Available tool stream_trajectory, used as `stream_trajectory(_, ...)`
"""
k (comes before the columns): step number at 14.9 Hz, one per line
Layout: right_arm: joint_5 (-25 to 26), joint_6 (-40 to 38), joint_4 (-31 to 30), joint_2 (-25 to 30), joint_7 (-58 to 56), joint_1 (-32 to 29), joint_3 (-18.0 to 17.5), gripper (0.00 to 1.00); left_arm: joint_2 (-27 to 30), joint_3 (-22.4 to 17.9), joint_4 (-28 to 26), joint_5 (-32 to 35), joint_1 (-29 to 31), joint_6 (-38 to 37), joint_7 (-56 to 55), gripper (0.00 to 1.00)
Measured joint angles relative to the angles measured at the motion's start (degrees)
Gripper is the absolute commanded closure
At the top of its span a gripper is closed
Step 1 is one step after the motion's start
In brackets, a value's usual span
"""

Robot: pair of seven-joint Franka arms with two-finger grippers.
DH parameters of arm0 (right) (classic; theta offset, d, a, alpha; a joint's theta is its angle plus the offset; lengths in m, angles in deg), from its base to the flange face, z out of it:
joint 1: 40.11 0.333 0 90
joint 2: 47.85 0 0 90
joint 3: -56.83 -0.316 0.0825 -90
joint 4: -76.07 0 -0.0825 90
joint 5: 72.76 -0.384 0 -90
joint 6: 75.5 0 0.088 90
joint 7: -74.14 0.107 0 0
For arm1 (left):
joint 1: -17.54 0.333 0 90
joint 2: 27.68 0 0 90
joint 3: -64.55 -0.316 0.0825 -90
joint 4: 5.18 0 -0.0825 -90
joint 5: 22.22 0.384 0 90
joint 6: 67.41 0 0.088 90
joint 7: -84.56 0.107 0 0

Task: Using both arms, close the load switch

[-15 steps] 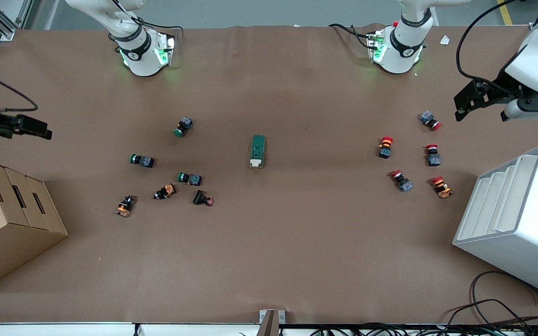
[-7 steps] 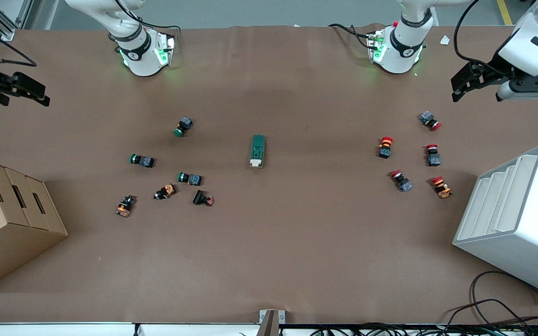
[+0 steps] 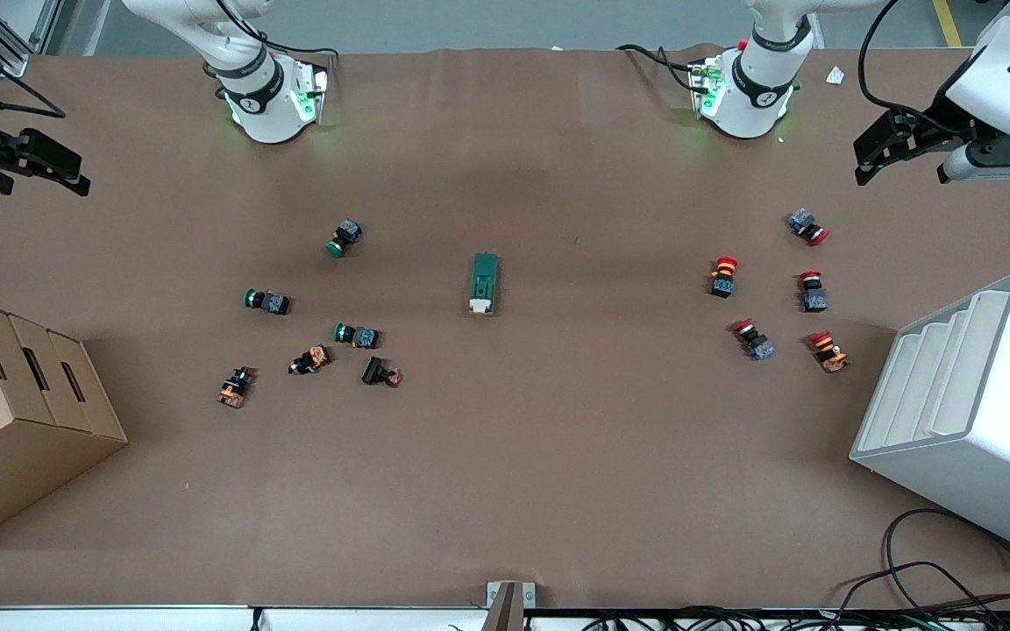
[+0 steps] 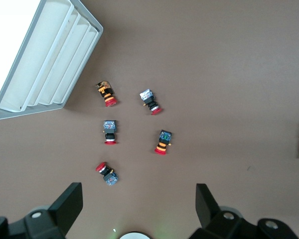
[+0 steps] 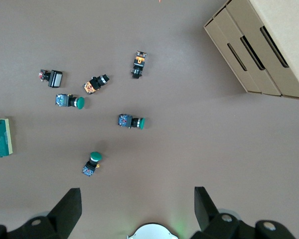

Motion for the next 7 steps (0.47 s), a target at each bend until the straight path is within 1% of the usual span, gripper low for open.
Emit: stream_trajectory(7,0.0,1.8,0.0,0.0,-0.4,0.0,0.0,0.0,-1.2,0.1,1.7,0.0,0.0,0.1,0.0,0.0)
